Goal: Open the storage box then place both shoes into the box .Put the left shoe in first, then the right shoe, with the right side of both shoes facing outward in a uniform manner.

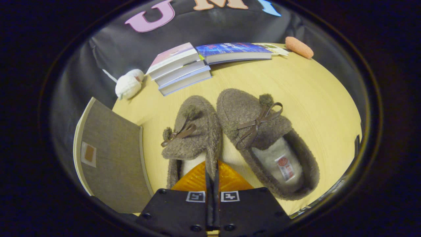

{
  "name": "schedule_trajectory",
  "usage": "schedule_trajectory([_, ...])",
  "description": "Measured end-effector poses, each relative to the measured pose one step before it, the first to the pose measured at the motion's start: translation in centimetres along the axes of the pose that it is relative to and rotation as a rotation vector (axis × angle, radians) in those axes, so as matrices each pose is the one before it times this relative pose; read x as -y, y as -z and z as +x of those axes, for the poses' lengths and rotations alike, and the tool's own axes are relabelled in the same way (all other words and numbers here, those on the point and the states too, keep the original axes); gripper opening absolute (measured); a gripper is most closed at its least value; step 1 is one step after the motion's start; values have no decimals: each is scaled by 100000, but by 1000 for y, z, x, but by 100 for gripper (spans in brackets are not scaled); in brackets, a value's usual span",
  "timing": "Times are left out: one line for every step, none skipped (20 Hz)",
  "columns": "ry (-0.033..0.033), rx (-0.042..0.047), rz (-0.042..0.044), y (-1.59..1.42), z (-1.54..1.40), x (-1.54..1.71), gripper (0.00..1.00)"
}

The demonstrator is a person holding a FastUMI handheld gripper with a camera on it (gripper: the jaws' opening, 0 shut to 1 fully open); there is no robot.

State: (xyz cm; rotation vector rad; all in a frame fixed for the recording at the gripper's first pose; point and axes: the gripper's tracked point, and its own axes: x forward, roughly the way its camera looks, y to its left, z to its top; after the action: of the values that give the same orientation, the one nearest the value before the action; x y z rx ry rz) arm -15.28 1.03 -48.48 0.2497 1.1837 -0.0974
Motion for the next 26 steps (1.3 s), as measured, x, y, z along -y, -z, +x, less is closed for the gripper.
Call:
schedule_trajectory([-471, 717, 969, -459, -379, -253, 3])
schedule_trajectory([-770, 247, 144, -275, -330, -331, 3])
schedule_trajectory([-1533, 92, -57, -227, -360, -553, 3])
schedule_trajectory([-1250, -189, 2, -177, -352, -436, 3])
schedule_trajectory([-736, 396, 498, -234, -419, -421, 3])
schedule_trajectory([-353, 618, 746, -335, -453, -389, 3])
schedule_trajectory([-459, 700, 827, -372, -567, -514, 3])
schedule_trajectory([-1133, 1028, 1024, -574, -667, -682, 3])
schedule_trajectory([-1362, 1407, 1324, -740, -731, -777, 3])
schedule_trajectory([-1607, 1682, 838, -1000, -850, -968, 3])
schedule_trajectory([-1731, 2524, 220, -1110, -810, -1024, 3])
schedule_trajectory([-1605, 2371, -497, -1268, -934, -1156, 3])
schedule_trajectory([-1990, 2148, -766, -1158, -761, -1286, 3])
schedule_trajectory([-2297, 1667, -694, -1154, -694, -1428, 3])
schedule_trajectory([-2467, 1483, -630, -916, -630, -1500, 3])
schedule_trajectory([-2457, 1275, -476, -854, -520, -1500, 3])
schedule_trajectory([-2376, 989, -675, -647, -404, -1423, 3])
schedule_trajectory([-2537, 606, -615, -423, -239, -1470, 3])
schedule_trajectory([-2531, -135, -359, -46, -196, -1455, 3])
schedule_trajectory([-2443, -957, -293, 178, -24, -1389, 3])
schedule_trajectory([-2308, -865, -552, 422, 121, -1305, 3])
schedule_trajectory([-1736, -1074, -764, 589, 180, -1035, 3])
schedule_trajectory([-1406, -1683, -930, 769, 165, -897, 3])
schedule_trajectory([-1157, -1928, -1070, 890, 441, -836, 3])
schedule_trajectory([-703, -2158, -1153, 1155, 367, -660, 3])
schedule_trajectory([-397, -2110, -1365, 987, 422, -557, 3])
